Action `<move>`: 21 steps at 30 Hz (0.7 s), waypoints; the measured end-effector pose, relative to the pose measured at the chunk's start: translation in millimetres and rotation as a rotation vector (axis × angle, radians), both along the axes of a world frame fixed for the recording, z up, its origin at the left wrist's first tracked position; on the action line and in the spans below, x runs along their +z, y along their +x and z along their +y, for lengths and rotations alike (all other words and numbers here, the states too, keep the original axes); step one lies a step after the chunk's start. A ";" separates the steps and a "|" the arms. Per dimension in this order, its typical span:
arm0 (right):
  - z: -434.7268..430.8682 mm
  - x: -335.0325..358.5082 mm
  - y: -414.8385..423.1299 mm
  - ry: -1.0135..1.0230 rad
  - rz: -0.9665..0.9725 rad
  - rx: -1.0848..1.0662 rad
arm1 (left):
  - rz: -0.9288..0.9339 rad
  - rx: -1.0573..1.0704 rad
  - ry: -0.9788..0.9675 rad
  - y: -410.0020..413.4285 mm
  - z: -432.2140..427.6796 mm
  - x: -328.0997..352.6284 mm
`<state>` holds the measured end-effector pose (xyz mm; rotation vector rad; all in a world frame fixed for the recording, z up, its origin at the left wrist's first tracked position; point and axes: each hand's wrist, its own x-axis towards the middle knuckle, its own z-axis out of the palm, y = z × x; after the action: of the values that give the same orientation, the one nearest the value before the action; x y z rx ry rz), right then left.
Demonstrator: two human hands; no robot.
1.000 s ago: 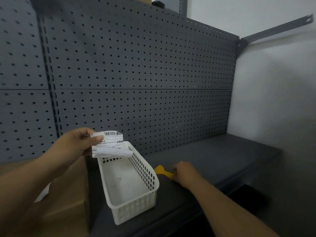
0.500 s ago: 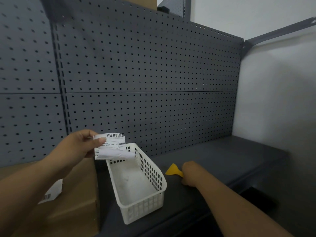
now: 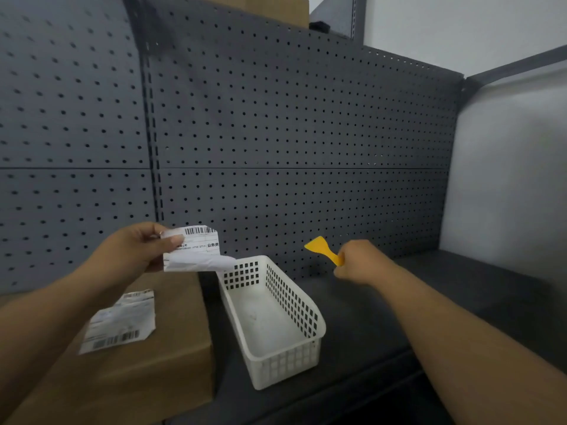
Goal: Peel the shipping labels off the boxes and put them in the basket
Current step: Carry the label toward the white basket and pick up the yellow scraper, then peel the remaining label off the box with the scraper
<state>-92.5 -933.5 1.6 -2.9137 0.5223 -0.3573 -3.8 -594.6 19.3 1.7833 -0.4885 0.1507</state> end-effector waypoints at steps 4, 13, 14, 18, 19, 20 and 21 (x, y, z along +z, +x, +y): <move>42.1 22.2 11.2 0.013 -0.056 0.120 | 0.010 0.040 0.011 -2.7 37.0 4.1; 160.3 38.4 35.0 0.042 -0.107 0.329 | -0.017 0.210 -0.009 -18.3 152.3 14.4; 175.2 38.9 37.2 0.041 -0.115 0.346 | -0.023 0.218 -0.003 -18.4 169.7 15.1; 240.0 42.1 46.4 0.016 -0.126 0.393 | -0.035 0.255 -0.011 -17.0 243.5 19.2; 257.4 43.0 48.7 0.020 -0.125 0.403 | -0.030 0.257 -0.014 -17.6 261.6 19.9; 275.5 43.6 50.4 0.024 -0.123 0.411 | -0.026 0.261 -0.012 -18.2 279.5 20.2; 291.2 44.0 51.0 0.026 -0.126 0.419 | -0.022 0.260 -0.020 -18.8 293.8 20.2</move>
<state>-41.4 -642.3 45.6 -2.8491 -0.1030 -0.4612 -22.6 -300.8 39.4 1.8217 -0.2677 0.3550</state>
